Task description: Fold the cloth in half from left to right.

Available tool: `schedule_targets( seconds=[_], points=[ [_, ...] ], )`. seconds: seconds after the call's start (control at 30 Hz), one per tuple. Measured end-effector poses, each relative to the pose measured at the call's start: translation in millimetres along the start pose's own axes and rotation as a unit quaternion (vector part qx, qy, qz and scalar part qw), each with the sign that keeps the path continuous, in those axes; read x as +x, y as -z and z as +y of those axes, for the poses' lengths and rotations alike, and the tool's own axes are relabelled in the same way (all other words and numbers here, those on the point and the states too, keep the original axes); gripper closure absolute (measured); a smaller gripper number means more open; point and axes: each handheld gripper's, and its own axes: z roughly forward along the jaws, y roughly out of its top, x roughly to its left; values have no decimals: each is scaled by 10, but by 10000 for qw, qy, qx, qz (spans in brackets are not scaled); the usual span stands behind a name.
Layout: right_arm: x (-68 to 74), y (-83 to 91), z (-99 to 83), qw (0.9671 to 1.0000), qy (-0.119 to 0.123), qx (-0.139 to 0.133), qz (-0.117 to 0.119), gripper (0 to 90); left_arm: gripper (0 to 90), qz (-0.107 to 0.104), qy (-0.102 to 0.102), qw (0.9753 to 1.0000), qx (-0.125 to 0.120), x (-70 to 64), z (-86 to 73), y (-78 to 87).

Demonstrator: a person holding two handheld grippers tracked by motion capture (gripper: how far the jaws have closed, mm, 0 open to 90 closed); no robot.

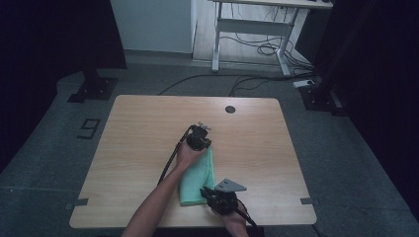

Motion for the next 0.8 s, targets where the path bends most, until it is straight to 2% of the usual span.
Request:
schedule_targets(
  seconds=[0.27,0.33,0.4,0.47,0.6,0.8],
  points=[
    [-69,49,-39,9999,-126,14,-68,794,847,-69,5,9999,-84,-35,30,-7],
    [-88,48,-46,9998,-165,41,-47,794,814,-70,-11,10000,-51,-38,24,-13],
    [-99,43,-51,9998,-209,64,-16,790,759,-87,14,9999,-131,-32,15,15],
    [-106,37,-56,9997,-218,103,-6,786,710,-135,57,9996,-229,-14,8,64],
    [-125,44,-63,9995,-277,173,-27,765,671,-98,81,9993,-341,35,-24,222],
    [-155,115,-96,9992,-356,161,-26,760,648,-81,-40,9997,-210,47,-125,282]
  ],
)
